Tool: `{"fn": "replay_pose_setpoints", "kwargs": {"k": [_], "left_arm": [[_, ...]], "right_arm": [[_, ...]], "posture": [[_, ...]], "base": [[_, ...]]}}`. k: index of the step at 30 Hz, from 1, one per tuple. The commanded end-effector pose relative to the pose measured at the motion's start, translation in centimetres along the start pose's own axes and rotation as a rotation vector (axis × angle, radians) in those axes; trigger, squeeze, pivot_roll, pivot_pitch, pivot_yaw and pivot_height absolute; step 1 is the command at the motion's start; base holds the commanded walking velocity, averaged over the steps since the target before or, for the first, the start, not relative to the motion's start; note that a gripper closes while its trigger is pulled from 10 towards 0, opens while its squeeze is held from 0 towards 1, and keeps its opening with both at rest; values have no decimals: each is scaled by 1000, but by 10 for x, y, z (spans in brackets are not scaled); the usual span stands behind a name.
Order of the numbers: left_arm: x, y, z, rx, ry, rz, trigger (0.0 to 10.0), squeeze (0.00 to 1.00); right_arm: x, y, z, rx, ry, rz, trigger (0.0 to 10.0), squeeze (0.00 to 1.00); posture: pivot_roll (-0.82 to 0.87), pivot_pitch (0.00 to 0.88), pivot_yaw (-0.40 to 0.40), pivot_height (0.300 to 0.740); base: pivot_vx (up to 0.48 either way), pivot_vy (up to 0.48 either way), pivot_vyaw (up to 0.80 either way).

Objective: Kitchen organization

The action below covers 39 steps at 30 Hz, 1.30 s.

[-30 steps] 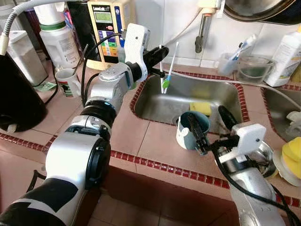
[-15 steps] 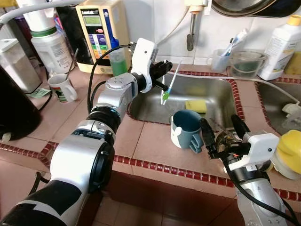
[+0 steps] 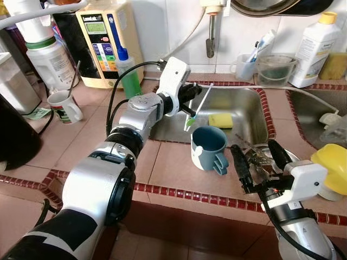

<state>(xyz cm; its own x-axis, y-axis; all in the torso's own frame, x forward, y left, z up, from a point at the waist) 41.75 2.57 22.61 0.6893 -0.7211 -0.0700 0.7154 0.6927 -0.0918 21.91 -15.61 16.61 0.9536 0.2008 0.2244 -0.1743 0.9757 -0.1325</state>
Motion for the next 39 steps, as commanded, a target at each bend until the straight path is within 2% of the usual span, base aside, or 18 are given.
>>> {"fn": "replay_pose_setpoints", "kwargs": {"k": [1, 8, 11, 18, 24, 26, 29, 31, 32, 37, 39], "left_arm": [[-1, 3, -1, 11, 15, 13, 10000, 0], [1, 0, 9, 53, -33, 6, 10000, 0], [1, -2, 10, 42, -43, -5, 10000, 0], [0, 0, 11, 14, -53, -1, 10000, 0], [-1, 2, 13, 13, -58, 5, 10000, 0], [-1, 3, 13, -25, -62, 21, 10000, 0], [0, 4, 13, -27, -56, 41, 10000, 0], [0, 5, 12, -15, -53, 51, 10000, 0], [0, 4, 11, -14, -49, 48, 10000, 0], [1, 2, 7, -5, -33, 33, 10000, 0], [1, 1, 1, 33, 1, 25, 10000, 0]], "right_arm": [[0, 3, 6, 8, -17, 7, 10000, 0], [1, 3, 9, 9, -28, -3, 10000, 0], [2, 3, 9, 10, -30, -2, 10000, 0], [5, 4, 10, 12, -35, 4, 10000, 0], [6, 5, 11, 15, -40, 13, 10000, 0], [7, 5, 17, 21, -68, 16, 10000, 0], [8, 5, 25, 29, -107, 15, 10000, 0], [13, 2, 46, 37, -198, -7, 10000, 0], [14, 2, 50, 40, -210, -8, 10000, 0], [16, 1, 53, 41, -213, -10, 10000, 0], [14, 2, 46, 33, -174, -10, 10000, 0]], "posture": [[-210, 9, 168, 740], [-212, 12, 169, 740], [-212, 13, 169, 740], [-204, 12, 161, 740], [-199, 12, 156, 740], [-199, 12, 156, 740], [-201, 12, 157, 740], [-206, 13, 163, 740], [-206, 12, 163, 740], [-205, 11, 162, 740], [-210, 10, 161, 740]], "base": [[0, 0, 0], [0, 0, 0], [0, 0, 0], [0, -454, 0], [0, -51, 0], [0, 0, 0], [0, 0, 0], [0, 0, 0], [0, 0, 0], [0, 0, 0], [0, 0, 0]]}}
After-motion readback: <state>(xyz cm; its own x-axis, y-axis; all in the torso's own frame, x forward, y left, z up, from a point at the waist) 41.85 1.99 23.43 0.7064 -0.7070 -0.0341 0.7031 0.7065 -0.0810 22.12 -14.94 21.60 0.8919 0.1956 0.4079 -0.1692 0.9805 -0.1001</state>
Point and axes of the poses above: a point about 5 cm out from each wrist's last joint towards the gripper, its own x axis pointing out of the wrist towards the gripper, its own z axis along the axis of the wrist's last joint, y = z × x, the point moved 2 cm from there along x, pointing out of the wrist towards the gripper, and after that the axes turned 10 degrees about -x, right-handed, at the moved point
